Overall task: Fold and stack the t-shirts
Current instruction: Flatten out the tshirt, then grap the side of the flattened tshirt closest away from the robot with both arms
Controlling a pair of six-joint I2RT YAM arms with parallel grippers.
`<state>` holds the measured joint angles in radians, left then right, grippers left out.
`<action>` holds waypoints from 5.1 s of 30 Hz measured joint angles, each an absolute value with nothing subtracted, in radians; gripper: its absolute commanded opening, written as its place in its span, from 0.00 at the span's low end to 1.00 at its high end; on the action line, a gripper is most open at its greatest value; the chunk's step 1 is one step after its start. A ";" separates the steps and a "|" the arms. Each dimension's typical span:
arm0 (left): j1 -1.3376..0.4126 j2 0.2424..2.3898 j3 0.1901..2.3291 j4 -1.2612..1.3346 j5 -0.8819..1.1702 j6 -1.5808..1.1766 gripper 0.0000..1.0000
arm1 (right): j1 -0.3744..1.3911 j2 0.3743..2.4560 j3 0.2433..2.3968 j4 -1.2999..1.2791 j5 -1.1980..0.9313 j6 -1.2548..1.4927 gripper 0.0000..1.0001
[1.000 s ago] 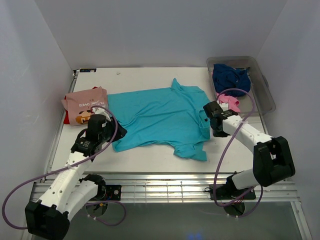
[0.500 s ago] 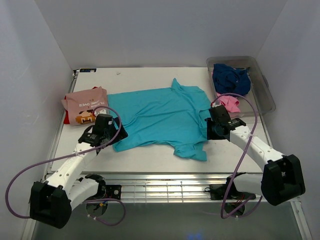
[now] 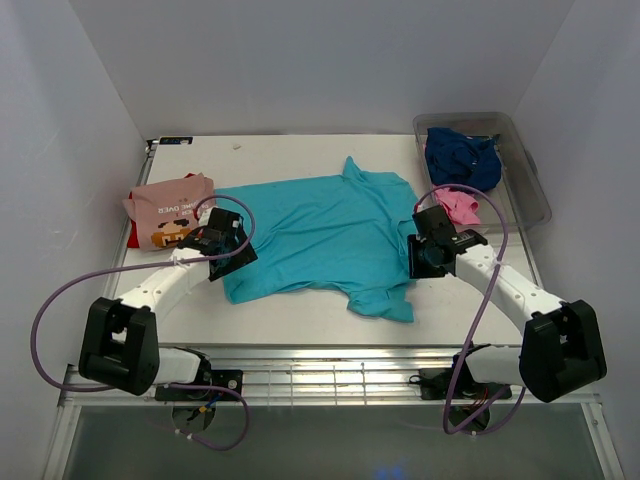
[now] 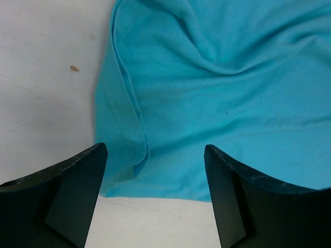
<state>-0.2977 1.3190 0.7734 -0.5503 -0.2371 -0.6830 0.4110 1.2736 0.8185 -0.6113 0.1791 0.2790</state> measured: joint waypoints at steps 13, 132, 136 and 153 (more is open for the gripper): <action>-0.298 1.298 0.744 -0.598 -0.267 -0.742 0.84 | 0.411 1.304 0.879 -0.631 0.076 0.330 0.44; -0.107 1.429 0.784 -0.696 -0.235 -0.621 0.20 | 0.381 1.420 0.839 -0.787 0.023 0.264 0.50; -0.107 1.429 0.784 -0.696 -0.223 -0.620 0.18 | 0.394 1.421 0.801 -0.785 -0.005 0.276 0.50; -0.107 1.403 0.784 -0.717 -0.220 -0.613 0.07 | 0.447 1.409 0.779 -0.775 -0.036 0.315 0.50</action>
<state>-0.1066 1.4029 0.7837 -0.7174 -0.2199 -0.6132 0.4473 1.4090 0.7788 -0.7750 -0.0364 0.3145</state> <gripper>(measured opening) 0.117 0.496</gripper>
